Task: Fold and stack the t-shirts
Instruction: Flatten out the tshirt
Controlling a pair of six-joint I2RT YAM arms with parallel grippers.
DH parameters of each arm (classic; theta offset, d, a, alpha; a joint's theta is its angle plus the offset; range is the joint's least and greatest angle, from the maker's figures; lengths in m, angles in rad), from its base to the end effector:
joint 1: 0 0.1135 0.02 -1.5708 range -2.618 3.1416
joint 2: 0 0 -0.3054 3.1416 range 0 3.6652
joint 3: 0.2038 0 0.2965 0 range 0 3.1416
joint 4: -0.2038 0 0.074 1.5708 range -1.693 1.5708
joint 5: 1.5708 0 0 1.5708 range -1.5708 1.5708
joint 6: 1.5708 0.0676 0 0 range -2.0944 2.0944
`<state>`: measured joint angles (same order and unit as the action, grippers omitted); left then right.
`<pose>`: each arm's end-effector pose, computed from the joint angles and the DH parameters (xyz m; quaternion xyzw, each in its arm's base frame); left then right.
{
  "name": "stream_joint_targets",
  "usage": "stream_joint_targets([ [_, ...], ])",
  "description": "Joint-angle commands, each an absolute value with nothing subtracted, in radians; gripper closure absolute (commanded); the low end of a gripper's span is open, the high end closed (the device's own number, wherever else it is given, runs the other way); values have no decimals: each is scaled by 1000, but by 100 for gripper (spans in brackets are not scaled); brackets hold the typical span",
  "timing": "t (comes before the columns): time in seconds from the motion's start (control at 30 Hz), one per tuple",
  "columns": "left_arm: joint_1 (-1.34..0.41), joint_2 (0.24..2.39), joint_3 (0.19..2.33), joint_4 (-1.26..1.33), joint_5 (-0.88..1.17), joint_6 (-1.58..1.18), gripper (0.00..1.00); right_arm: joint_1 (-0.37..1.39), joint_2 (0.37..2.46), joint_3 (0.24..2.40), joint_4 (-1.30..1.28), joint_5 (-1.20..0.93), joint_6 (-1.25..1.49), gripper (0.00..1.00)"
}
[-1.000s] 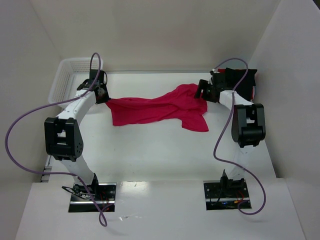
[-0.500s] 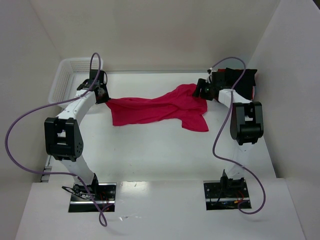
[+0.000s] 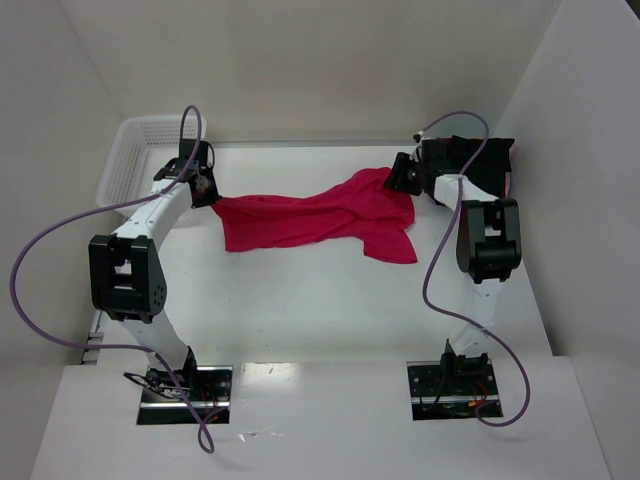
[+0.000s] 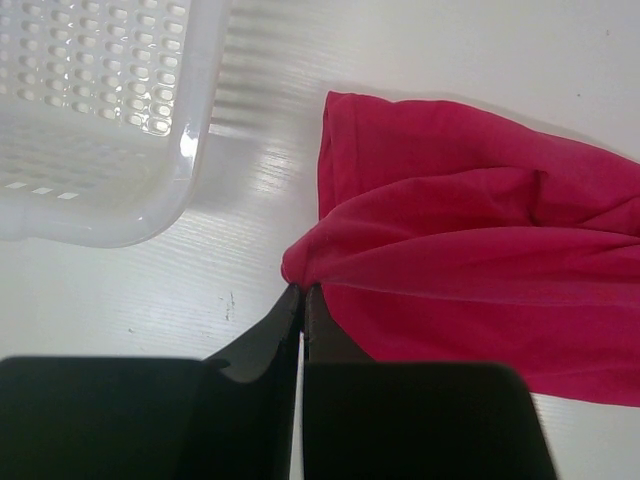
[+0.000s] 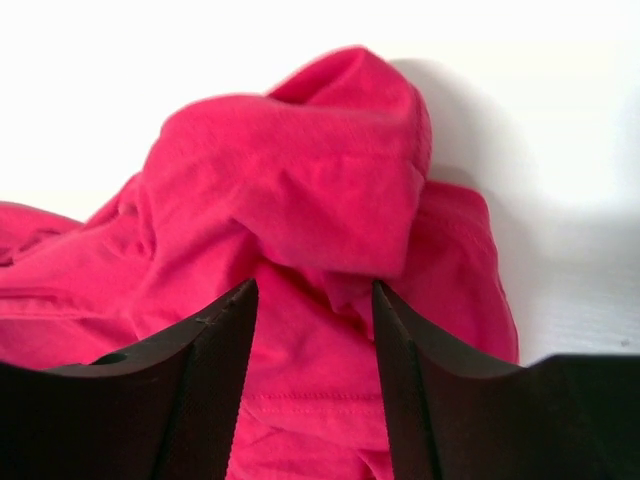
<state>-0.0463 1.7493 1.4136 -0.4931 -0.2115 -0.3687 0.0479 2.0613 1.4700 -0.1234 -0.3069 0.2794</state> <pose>0.4630 -0.0072 0.2718 -0.1865 0.9086 0.0220 0.3731 0.5413 0.0464 0.1801 0.0408 0.9004 0.2040 0.3821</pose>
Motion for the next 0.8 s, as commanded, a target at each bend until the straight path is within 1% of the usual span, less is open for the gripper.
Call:
stream_joint_targets([
  [0.0, -38, 1743, 1417, -466, -207, -362, 100, 52, 2089, 1534, -74, -333, 293, 46],
  [0.03, -38, 1743, 1417, -466, -207, -362, 100, 52, 2089, 1534, -74, -333, 293, 46],
  [0.1, -38, 1743, 1417, -466, -207, -362, 100, 52, 2100, 1543, -74, -333, 293, 49],
  [0.2, -38, 1752, 1417, -466, -207, -362, 100, 52, 2118, 1555, -74, -310, 293, 49],
  [0.23, -38, 1752, 1417, -466, -207, -353, 100, 52, 2128, 1568, -90, -301, 293, 48],
  [0.33, -38, 1752, 1417, -466, -207, -353, 100, 52, 2128, 1577, -115, -259, 282, 40],
  [0.4, -38, 1752, 1417, -466, -207, -353, 100, 52, 2117, 1577, -124, -236, 273, 33],
  [0.47, -38, 1752, 1417, -466, -207, -353, 100, 52, 2106, 1568, -124, -201, 261, 30],
  [0.6, -38, 1761, 1417, -466, -198, -353, 100, 52, 2097, 1568, -133, -187, 252, 29],
  [0.77, -38, 1761, 1417, -466, -189, -353, 100, 52, 2128, 1580, -104, -238, 273, 30],
])
